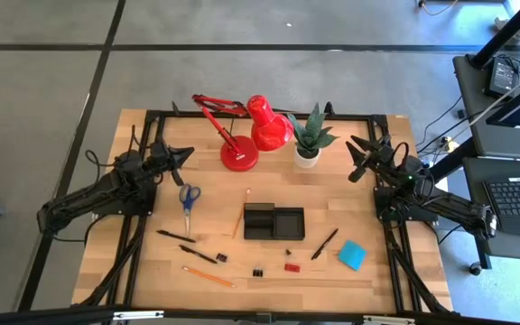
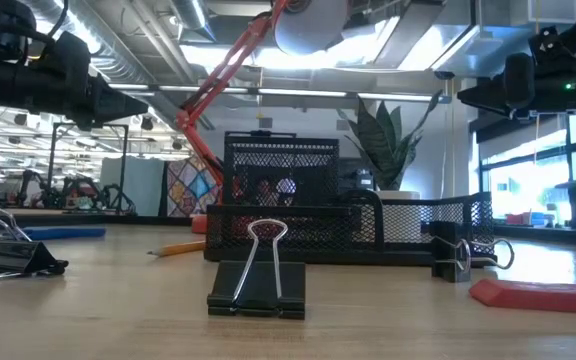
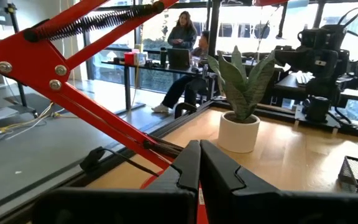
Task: Pick and place office supplies into organizer
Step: Put the blue scissors into the black desk organizer
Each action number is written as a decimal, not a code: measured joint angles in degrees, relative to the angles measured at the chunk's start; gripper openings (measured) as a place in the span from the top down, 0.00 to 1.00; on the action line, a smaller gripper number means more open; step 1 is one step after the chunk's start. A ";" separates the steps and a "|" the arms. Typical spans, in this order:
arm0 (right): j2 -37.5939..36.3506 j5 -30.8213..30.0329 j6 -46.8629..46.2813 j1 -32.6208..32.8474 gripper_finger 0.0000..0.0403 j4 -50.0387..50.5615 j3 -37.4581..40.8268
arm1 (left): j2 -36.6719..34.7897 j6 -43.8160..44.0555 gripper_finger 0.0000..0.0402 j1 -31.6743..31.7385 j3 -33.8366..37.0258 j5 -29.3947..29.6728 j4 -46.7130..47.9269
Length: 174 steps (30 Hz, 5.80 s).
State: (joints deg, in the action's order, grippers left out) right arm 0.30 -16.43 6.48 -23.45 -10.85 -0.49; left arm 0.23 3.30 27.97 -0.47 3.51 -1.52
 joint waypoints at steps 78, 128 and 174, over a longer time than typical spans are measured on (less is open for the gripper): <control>-0.01 -0.01 -0.67 0.00 0.68 3.61 0.00 | 54.69 9.02 0.52 -25.73 -41.10 19.15 26.24; 0.02 0.00 -1.65 -0.01 0.68 5.48 -0.01 | 73.64 62.57 0.52 -18.86 -38.18 -1.48 57.73; 0.02 -0.01 -1.50 0.00 0.68 5.99 0.00 | 81.03 59.41 0.65 -18.86 -37.38 -3.07 45.99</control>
State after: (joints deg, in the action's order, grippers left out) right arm 0.32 -16.44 4.98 -23.45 -4.86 -0.50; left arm 81.26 62.72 9.10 -37.85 0.44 44.47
